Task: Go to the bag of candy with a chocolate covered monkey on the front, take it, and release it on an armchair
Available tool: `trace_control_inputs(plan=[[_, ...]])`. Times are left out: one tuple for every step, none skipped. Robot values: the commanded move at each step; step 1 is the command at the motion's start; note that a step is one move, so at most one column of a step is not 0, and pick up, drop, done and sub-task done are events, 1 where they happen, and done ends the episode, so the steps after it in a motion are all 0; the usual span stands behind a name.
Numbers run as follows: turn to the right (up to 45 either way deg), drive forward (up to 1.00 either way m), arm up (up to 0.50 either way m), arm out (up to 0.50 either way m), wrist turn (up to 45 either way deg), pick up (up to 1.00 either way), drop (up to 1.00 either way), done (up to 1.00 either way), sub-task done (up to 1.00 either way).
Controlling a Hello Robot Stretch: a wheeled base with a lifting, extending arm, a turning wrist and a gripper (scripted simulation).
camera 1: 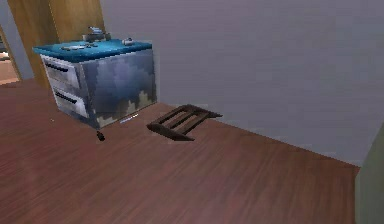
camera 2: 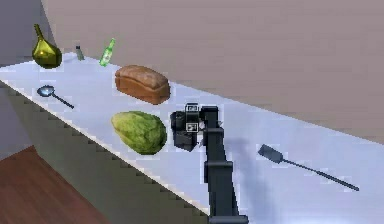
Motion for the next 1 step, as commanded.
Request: trace_control_inputs(plan=[[0.0,0.00,0.10,0.00,0.0,0.00,0.00,0.00,0.00]])
